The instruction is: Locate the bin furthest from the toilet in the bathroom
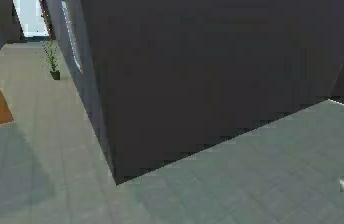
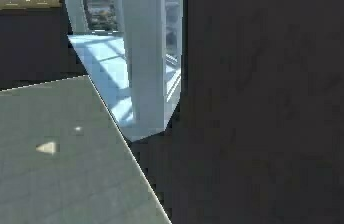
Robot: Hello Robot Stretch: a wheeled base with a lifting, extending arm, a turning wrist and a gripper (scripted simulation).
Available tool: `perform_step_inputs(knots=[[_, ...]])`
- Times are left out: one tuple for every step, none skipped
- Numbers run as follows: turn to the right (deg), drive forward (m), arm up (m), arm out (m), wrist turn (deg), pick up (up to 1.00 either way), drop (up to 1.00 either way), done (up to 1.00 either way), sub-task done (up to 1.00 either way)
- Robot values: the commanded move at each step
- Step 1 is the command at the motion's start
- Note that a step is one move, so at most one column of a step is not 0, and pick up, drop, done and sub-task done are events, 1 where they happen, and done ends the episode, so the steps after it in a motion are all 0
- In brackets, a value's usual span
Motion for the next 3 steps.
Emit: perform_step_inputs(knots=[[-39.0,0.00,0.00,0.00,0.0,0.00,0.00,0.00,0.00],[0.0,1.00,0.00,0.00,0.0,0.00,0.00,0.00,0.00],[0.0,0.65,0.00,0.00,0.0,0.00,0.00,0.00,0.00]])
